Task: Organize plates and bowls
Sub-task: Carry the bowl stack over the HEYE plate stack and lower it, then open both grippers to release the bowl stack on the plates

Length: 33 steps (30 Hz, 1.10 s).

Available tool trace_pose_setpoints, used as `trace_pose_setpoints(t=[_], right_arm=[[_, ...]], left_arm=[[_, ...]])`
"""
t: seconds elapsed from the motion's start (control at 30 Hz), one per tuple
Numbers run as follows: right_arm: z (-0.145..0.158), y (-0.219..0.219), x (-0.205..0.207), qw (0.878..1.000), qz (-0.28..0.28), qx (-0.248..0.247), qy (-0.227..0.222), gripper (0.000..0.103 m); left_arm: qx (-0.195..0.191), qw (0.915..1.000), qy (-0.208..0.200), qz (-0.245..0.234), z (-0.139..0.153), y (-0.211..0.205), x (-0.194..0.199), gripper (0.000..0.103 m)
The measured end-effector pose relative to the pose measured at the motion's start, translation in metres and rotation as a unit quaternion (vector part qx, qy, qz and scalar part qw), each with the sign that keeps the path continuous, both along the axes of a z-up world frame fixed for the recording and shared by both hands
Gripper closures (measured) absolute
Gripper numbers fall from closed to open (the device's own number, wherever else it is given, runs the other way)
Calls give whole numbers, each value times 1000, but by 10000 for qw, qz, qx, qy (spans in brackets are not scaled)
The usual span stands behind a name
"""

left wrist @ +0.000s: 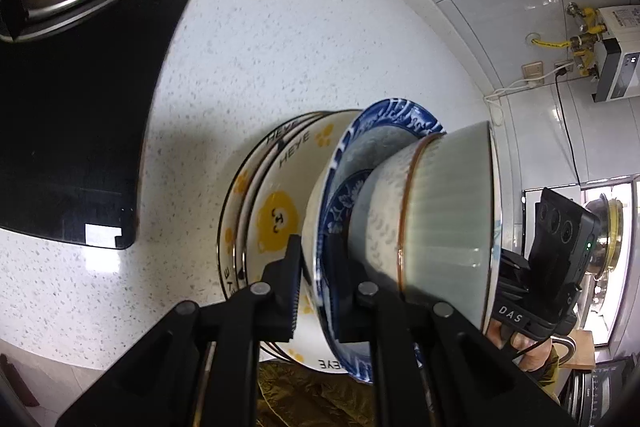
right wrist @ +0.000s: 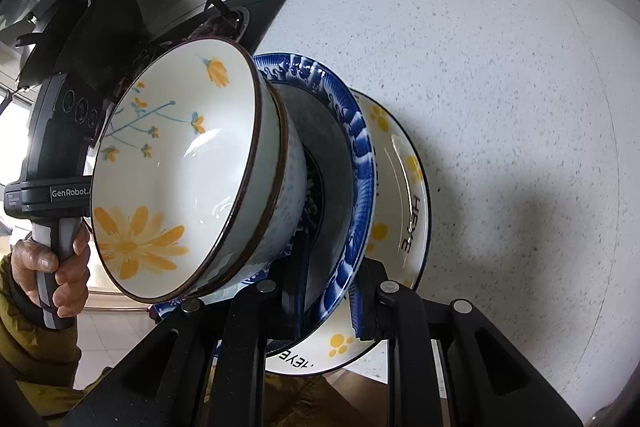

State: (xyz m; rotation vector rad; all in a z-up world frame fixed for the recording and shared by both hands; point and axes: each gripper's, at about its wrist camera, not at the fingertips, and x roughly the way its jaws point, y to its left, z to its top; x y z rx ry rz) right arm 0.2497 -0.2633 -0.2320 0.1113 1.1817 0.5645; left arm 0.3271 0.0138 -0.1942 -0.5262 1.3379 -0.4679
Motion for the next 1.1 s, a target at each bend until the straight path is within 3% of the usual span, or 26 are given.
trace_pose_setpoints(t=[0.17,0.33,0.6,0.77,0.9,1.1], right_arm=[[15,5,3,9999,-142,-92,-22,86],[15,2,-8,9996,-247,-105,-71,85],[30,-2,-21,9978,-356,-256,-502,83],[42,-2,-35,9945,-459,-396,-860,72],[53,-4,-45,9910,-612,-393,-1120,58],[63,-10,-56,9869,-841,-364,-1328,51]], left_arm=[[45,9999,19,-134,-17,-11,4,93],[333,9986,-286,-310,-7,-24,10,93],[769,9940,-628,-450,7,-33,7,92],[906,9920,-757,-457,10,-34,0,90],[966,9908,-830,-454,10,-31,-6,90],[917,9908,-898,-427,12,-23,-15,90]])
